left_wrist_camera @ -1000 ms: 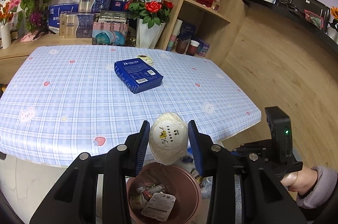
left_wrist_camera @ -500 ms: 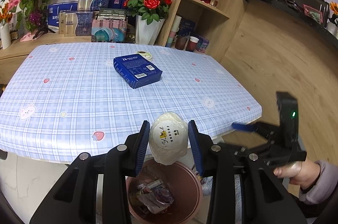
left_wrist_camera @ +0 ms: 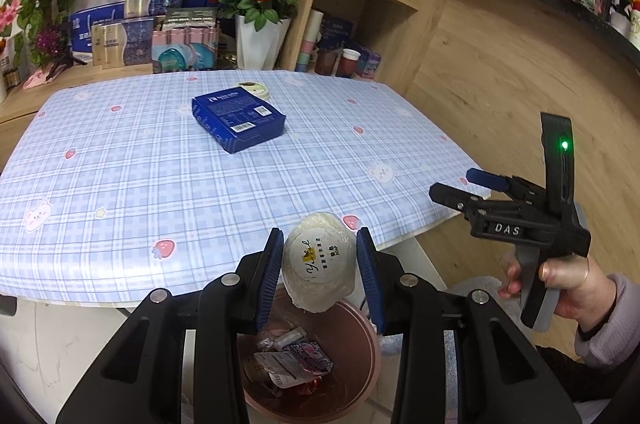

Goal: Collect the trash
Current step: 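Open the left gripper over the bin to drop the pastry packet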

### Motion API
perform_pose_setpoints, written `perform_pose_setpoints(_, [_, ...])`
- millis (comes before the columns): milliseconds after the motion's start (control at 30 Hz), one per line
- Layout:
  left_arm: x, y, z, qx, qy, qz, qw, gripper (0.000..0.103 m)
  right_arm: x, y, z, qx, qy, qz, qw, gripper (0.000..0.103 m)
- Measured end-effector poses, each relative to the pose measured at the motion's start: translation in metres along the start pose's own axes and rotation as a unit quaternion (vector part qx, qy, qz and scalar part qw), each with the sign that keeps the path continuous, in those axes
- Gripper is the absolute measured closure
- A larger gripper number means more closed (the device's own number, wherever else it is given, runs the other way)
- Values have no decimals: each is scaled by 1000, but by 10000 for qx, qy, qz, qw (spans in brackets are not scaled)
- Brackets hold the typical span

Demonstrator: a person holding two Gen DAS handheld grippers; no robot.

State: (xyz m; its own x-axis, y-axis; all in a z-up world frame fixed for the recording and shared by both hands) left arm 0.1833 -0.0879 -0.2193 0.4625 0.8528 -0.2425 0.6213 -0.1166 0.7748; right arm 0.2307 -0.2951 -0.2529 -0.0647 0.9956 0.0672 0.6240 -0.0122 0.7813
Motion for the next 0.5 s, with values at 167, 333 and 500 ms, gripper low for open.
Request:
perform_pose_setpoints(167, [-12,-3,4,76,-262,-6,9996,48,-2,-2,-1,-4,-13,-11,10000,6])
perform_pose_setpoints(333, [-8,0,2,-57,-149,-58,9999,32,-1,-3,-2,9,-2,-21,10000,6])
perform_pose_setpoints(500, [16,4,-1,-212,261,-238,9992,24,-1,-3,-2,-18,30,8,10000,6])
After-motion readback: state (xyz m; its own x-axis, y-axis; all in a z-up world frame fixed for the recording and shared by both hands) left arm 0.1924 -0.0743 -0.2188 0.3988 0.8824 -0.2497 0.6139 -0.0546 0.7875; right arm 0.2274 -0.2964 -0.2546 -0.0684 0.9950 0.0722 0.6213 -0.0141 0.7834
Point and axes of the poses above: each gripper's, at about its wrist camera, not at the fingertips, and z roughly the way its jaws point, x to its left, y to its top, the point moved 10 cm from there along z, roughly the way its jaws point, and after that the axes turned 3 degrees about -x, right-handed, at the moved point
